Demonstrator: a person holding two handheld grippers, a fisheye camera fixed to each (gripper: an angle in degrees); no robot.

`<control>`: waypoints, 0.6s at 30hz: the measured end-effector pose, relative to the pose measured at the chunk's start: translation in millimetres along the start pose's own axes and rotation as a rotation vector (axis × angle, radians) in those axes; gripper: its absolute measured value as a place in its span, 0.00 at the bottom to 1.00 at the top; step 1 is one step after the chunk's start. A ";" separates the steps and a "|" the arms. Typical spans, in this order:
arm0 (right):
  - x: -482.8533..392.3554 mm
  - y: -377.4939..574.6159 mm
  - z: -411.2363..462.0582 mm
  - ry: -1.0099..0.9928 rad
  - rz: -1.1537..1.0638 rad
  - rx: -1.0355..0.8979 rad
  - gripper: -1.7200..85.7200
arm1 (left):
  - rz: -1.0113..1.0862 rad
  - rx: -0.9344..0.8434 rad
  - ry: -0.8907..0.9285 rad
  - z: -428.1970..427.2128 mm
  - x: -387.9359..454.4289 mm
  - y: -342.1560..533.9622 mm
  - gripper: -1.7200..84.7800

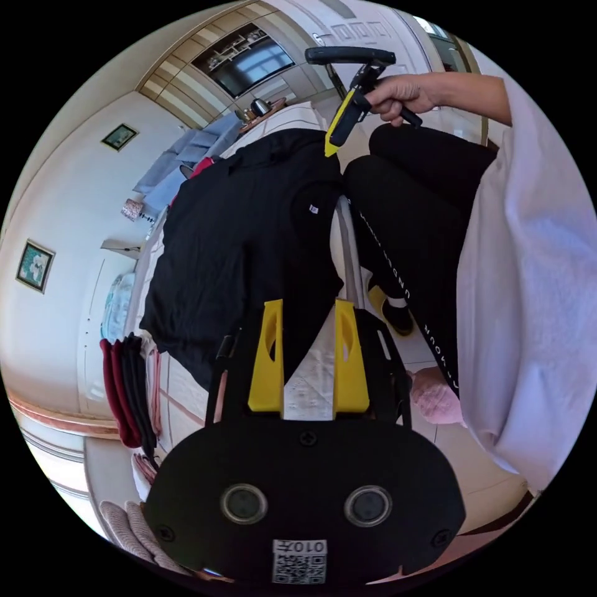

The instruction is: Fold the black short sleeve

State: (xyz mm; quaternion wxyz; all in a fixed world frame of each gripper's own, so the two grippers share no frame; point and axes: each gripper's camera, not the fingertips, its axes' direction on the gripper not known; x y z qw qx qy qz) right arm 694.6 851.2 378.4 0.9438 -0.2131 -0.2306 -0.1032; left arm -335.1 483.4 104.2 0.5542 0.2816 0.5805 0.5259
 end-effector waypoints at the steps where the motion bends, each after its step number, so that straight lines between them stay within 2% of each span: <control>1: 0.2 0.1 -0.7 -0.009 0.002 0.003 0.12 | 0.021 0.008 -0.037 -3.6 8.2 2.2 0.14; 14: 10.7 2.8 -14.3 -0.153 0.054 0.035 0.11 | 0.224 -0.019 -0.236 -11.7 40.2 23.5 0.09; 18: 11.9 8.9 -14.2 -0.093 0.062 0.020 0.11 | 0.183 0.030 -0.156 -32.5 20.2 26.4 0.05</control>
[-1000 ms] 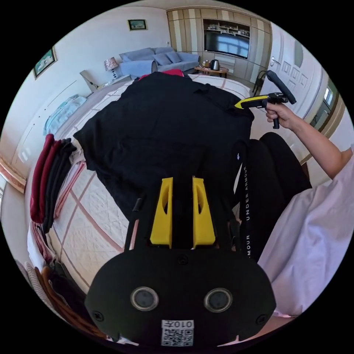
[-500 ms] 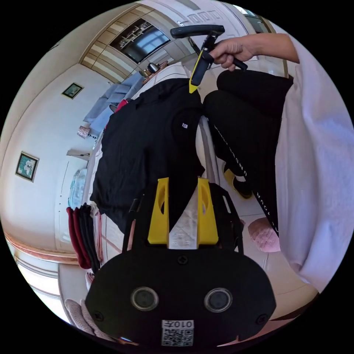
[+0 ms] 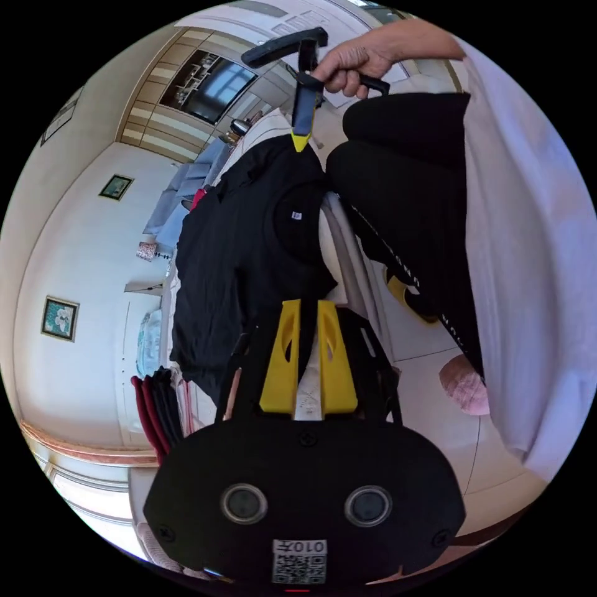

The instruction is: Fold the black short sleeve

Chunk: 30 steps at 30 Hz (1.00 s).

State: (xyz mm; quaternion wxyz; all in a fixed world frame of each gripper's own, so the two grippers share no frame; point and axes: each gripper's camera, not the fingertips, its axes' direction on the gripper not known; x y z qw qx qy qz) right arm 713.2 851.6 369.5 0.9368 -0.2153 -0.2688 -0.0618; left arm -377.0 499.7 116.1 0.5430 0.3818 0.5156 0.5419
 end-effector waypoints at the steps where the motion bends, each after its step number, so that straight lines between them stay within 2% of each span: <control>1: -0.1 1.0 -0.3 0.008 -0.002 0.001 0.11 | -0.040 0.037 0.047 -8.3 -15.3 3.2 0.04; 6: -11.8 6.4 -2.1 0.047 -0.070 0.027 0.12 | -0.173 0.115 0.143 -23.1 -93.8 14.9 0.02; 9: -28.2 8.1 -5.0 0.113 -0.156 0.061 0.14 | -0.353 0.160 0.326 -14.6 -168.9 27.8 0.02; 14: -49.5 3.8 -8.8 0.216 -0.261 0.098 0.17 | -0.719 0.192 0.727 47.2 -299.1 69.5 0.02; 18: -53.3 -7.1 -14.8 0.360 -0.265 0.134 0.17 | -0.784 0.212 0.759 73.1 -341.1 86.8 0.02; 23: -45.5 -27.2 -8.2 0.399 -0.323 0.110 0.16 | -0.790 0.213 0.797 86.6 -366.6 98.7 0.02; 28: -49.8 -35.2 0.6 0.489 -0.424 0.091 0.08 | -0.848 0.223 0.808 88.8 -385.1 114.7 0.02; 30: -46.6 -37.7 -17.3 0.488 -0.415 0.176 0.06 | -0.854 0.207 0.808 89.4 -390.7 115.3 0.02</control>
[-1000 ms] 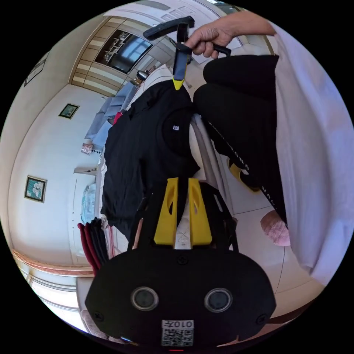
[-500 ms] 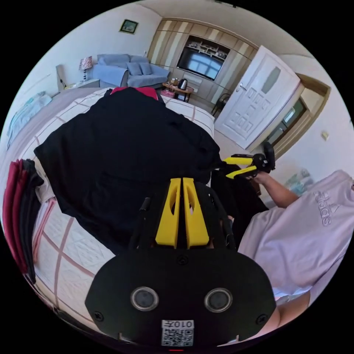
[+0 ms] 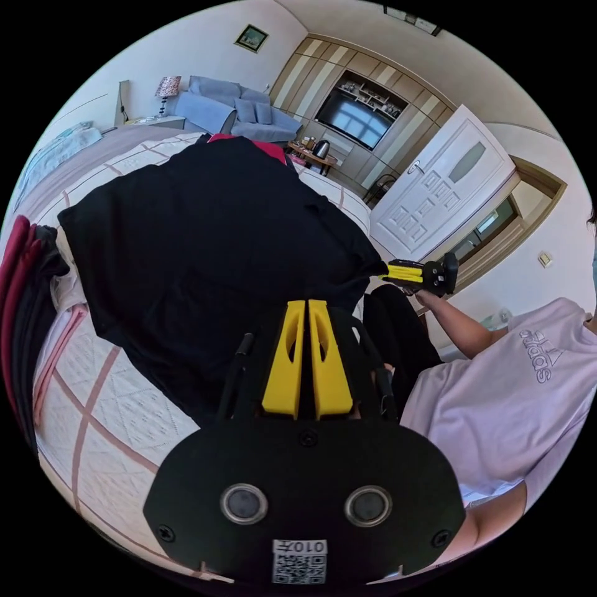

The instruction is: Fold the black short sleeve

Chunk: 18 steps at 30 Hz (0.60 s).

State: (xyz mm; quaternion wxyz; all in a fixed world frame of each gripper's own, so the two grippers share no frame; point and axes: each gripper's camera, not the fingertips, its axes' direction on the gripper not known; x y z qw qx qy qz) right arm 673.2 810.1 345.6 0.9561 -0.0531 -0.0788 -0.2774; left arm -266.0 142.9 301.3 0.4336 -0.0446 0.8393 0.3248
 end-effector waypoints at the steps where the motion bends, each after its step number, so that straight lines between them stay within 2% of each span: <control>1: 5.1 -1.4 -4.0 -0.004 0.012 0.017 0.05 | 0.000 -0.007 -0.016 -0.8 0.0 -3.5 0.02; 5: 60.5 -26.7 -15.3 -0.213 0.048 0.038 0.05 | 0.011 -0.080 -0.038 5.2 -3.5 -27.8 0.02; 11: 135.4 -83.1 60.9 -0.547 0.051 -0.299 0.06 | -0.032 -0.183 0.071 11.7 -46.0 -71.6 0.03; 15: 153.8 -95.6 83.0 -0.620 0.050 -0.323 0.06 | -0.112 -0.195 0.126 9.2 -56.8 -75.3 0.06; 18: 164.4 -93.5 83.1 -0.649 0.054 -0.302 0.06 | -0.202 -0.145 0.063 -14.0 -46.5 -66.9 0.09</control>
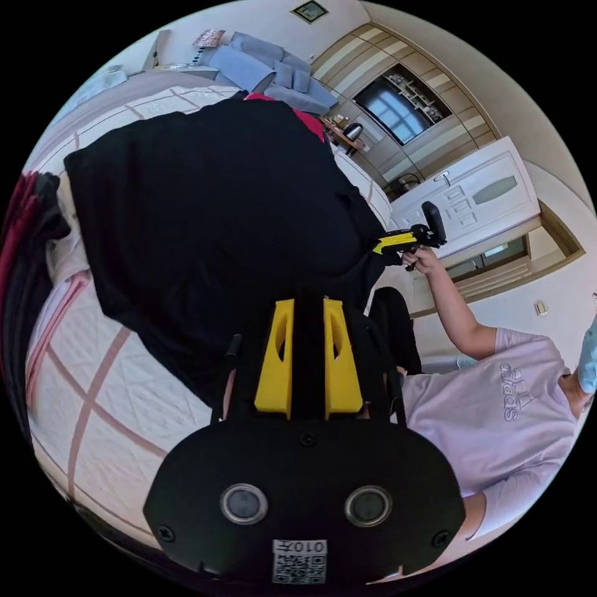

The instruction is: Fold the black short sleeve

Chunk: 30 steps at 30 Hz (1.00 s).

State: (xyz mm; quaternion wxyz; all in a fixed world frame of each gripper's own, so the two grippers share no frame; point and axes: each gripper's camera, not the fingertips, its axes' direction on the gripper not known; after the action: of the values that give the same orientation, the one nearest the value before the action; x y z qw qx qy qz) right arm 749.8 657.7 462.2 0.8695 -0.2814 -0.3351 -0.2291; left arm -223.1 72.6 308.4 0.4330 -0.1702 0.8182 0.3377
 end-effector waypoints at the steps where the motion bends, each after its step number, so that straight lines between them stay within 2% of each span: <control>1: 1.2 0.5 -1.1 -0.003 0.001 0.005 0.06 | -0.037 0.018 -0.039 -9.1 8.6 7.0 0.10; 4: 3.5 -0.2 -4.3 0.011 0.002 0.014 0.06 | -0.072 0.070 -0.227 -14.3 46.1 18.1 0.12; 6: 2.3 -1.7 -6.8 0.040 -0.007 0.012 0.06 | -0.090 0.023 -0.369 2.1 61.5 16.3 0.13; 10: 3.2 -0.5 -13.1 0.051 -0.007 0.022 0.06 | -0.123 -0.028 -0.358 41.6 73.9 6.5 0.12; 15: -10.2 14.1 -37.0 0.094 -0.067 0.077 0.05 | -0.005 -0.039 -0.586 48.2 114.2 12.9 0.05; 23: -56.1 58.8 -85.0 0.137 -0.310 0.189 0.05 | 0.423 0.087 -0.507 12.3 180.7 95.9 0.02; 30: -86.9 97.0 -91.6 0.147 -0.412 0.144 0.05 | 0.578 0.105 -0.451 5.5 218.6 155.3 0.02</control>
State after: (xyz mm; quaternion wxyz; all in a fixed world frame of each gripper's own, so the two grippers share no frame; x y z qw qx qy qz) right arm 790.0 688.5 311.3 0.8443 -0.1267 -0.3365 -0.3974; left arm -432.4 190.4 189.1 0.4972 0.1690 0.7327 0.4328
